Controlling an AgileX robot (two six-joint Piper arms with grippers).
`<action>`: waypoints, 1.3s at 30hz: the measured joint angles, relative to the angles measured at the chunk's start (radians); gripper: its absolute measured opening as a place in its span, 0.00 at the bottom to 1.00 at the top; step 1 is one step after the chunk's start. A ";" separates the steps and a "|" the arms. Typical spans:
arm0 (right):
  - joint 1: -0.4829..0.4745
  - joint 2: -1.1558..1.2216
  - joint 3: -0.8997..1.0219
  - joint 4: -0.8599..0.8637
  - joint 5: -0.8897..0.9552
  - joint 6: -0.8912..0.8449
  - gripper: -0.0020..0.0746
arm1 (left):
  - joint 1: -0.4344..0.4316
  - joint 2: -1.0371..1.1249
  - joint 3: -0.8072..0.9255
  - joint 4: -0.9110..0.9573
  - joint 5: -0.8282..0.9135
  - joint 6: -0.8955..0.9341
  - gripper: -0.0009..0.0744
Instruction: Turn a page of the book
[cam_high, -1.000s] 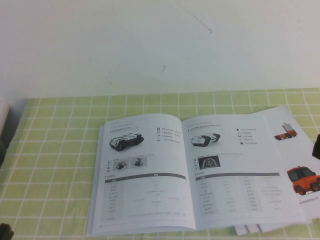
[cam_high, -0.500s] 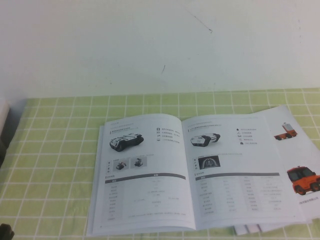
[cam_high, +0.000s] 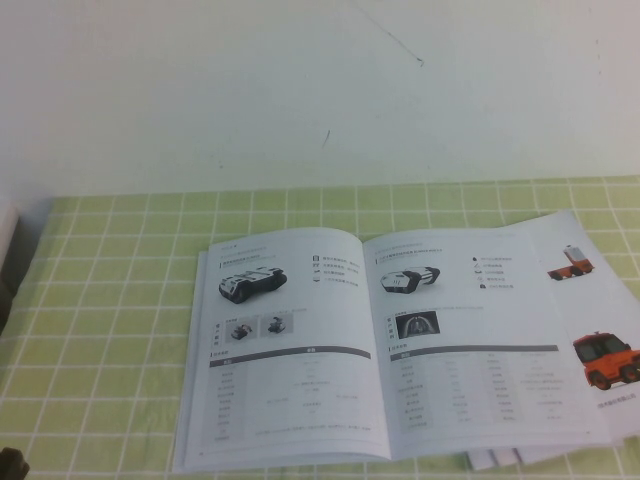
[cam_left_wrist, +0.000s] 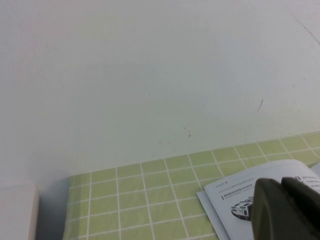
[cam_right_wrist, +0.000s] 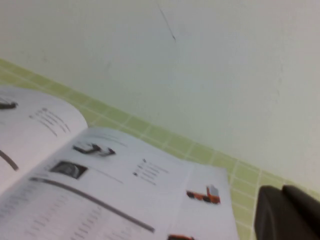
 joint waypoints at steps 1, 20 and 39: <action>-0.033 -0.028 0.030 -0.047 0.009 0.048 0.02 | 0.000 0.000 0.000 0.000 0.000 0.000 0.01; -0.312 -0.213 0.184 -0.427 0.207 0.449 0.02 | 0.000 -0.002 0.008 0.000 0.004 0.000 0.01; -0.312 -0.213 0.184 -0.433 0.208 0.451 0.02 | 0.000 -0.002 0.008 0.000 -0.034 0.005 0.01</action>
